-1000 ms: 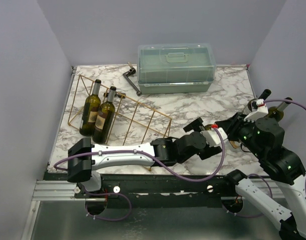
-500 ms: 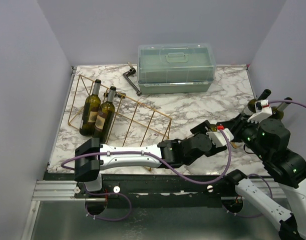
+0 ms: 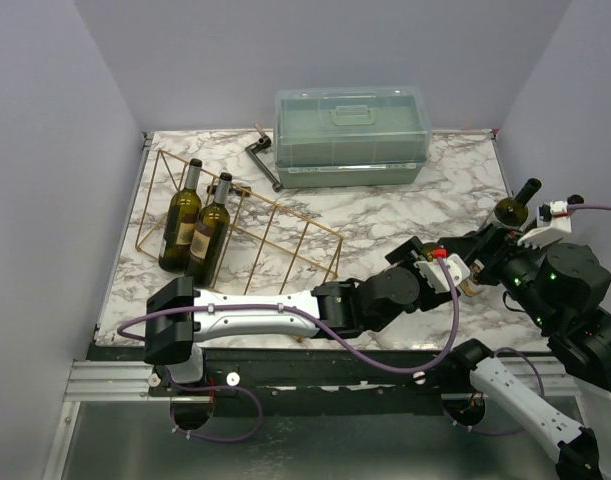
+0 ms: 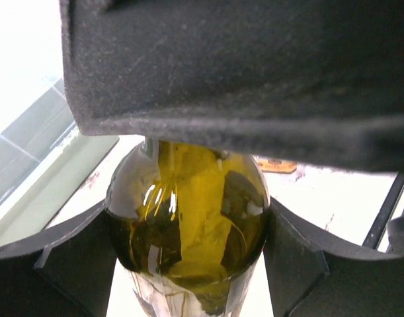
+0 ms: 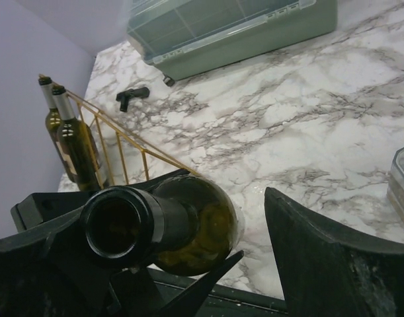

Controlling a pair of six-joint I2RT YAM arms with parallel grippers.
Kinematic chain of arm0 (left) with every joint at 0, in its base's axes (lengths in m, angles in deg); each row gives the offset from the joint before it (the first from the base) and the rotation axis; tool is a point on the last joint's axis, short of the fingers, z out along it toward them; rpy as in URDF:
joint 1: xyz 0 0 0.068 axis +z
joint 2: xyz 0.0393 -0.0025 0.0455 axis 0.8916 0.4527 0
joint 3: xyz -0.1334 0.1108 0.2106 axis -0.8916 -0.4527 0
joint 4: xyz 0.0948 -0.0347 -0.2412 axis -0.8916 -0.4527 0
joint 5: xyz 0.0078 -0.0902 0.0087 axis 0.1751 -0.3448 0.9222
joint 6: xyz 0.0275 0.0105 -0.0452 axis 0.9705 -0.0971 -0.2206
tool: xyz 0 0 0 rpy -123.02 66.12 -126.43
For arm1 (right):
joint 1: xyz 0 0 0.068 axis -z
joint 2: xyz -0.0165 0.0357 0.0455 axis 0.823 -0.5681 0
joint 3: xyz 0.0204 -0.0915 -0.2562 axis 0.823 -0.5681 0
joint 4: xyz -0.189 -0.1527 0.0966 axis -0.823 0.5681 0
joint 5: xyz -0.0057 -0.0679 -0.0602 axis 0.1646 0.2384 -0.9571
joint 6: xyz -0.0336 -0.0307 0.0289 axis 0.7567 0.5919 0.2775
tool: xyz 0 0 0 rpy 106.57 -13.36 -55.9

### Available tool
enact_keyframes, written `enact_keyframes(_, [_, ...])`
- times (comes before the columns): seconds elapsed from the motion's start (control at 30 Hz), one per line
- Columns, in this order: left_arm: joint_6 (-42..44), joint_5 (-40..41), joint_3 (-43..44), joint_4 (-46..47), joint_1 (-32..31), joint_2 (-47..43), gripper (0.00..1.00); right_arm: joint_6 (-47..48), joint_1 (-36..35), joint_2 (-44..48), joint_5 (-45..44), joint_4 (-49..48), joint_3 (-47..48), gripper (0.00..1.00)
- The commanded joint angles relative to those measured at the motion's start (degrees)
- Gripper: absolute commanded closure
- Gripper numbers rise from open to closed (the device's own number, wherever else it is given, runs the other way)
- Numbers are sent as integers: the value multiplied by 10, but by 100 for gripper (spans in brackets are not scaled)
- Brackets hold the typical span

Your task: Put the wine bottle on the wine rack

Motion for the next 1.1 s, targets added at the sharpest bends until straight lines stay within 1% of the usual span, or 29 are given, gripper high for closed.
enact_keyframes(0.0, [21, 33, 8, -2, 13, -3, 100, -8, -4, 11, 26, -15, 58, 5])
enact_keyframes(0.07, [24, 31, 12, -1, 13, -6, 100, -6, -4, 11, 17, -5, 77, 0])
enact_keyframes(0.1, [24, 31, 14, -2, 13, -8, 100, -4, -4, 13, 11, 1, 87, 0])
enact_keyframes(0.33, [21, 18, 35, -15, 18, -41, 100, -1, -4, 29, -21, 26, 175, 1])
enact_keyframes(0.43, [22, 14, 64, -49, 19, -57, 100, -2, -4, 60, -52, 17, 187, 4])
enact_keyframes(0.6, [38, 19, 88, -84, 21, -91, 100, 6, -4, 87, -83, -1, 172, 6])
enact_keyframes(0.83, [80, 46, 131, -144, 33, -135, 100, -6, -4, 89, -68, -1, 125, 6])
enact_keyframes(0.97, [123, 82, 156, -184, 54, -162, 100, -12, -4, 90, -54, -3, 100, 6])
enact_keyframes(1.07, [161, 106, 172, -208, 85, -191, 100, -12, -4, 88, -46, -4, 90, 6])
